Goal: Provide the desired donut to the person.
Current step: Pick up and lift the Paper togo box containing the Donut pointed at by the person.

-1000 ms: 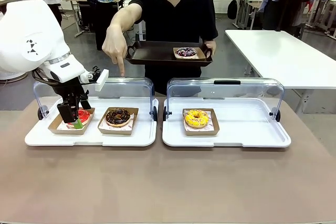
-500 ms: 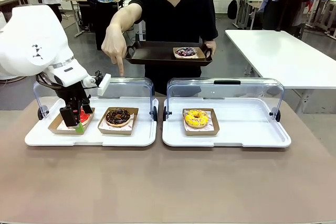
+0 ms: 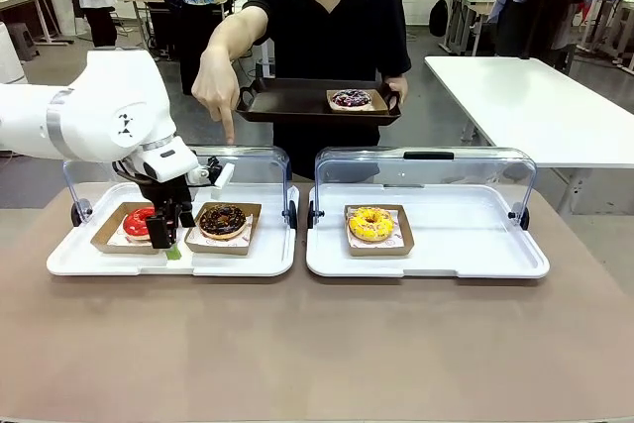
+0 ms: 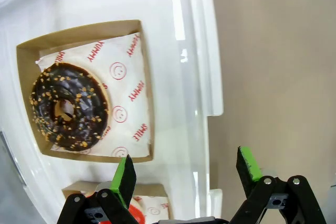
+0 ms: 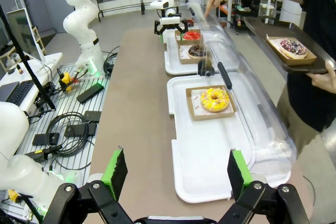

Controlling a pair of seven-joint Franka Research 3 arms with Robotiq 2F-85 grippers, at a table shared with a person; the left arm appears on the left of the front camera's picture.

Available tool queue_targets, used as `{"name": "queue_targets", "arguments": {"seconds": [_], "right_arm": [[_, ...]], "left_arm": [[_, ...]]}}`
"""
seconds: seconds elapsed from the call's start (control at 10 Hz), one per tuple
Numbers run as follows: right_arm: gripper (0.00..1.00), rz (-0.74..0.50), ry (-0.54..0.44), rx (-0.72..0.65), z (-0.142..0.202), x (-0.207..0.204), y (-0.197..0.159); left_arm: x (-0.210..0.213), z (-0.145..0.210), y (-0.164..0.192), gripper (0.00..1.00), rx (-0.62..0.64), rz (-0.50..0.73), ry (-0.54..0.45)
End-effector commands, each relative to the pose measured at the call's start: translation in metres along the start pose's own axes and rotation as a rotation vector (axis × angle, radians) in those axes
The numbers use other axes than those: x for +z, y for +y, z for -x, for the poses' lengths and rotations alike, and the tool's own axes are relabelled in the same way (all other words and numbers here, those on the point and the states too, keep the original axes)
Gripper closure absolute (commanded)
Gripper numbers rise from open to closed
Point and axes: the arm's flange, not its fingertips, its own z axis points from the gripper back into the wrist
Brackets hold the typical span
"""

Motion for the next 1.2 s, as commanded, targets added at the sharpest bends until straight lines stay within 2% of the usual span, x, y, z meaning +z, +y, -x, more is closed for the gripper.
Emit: {"name": "queue_targets", "arguments": {"seconds": [0.0,1.1], "right_arm": [[0.00,-0.001,-0.001,0.000,0.000,0.000,0.000],[0.00,-0.001,-0.001,0.000,0.000,0.000,0.000]], "left_arm": [[0.000,-0.003,0.013,0.00,-0.026,-0.036,0.054],[-0.035,-0.009,0.031,0.00,-0.022,-0.016,0.086]]}}
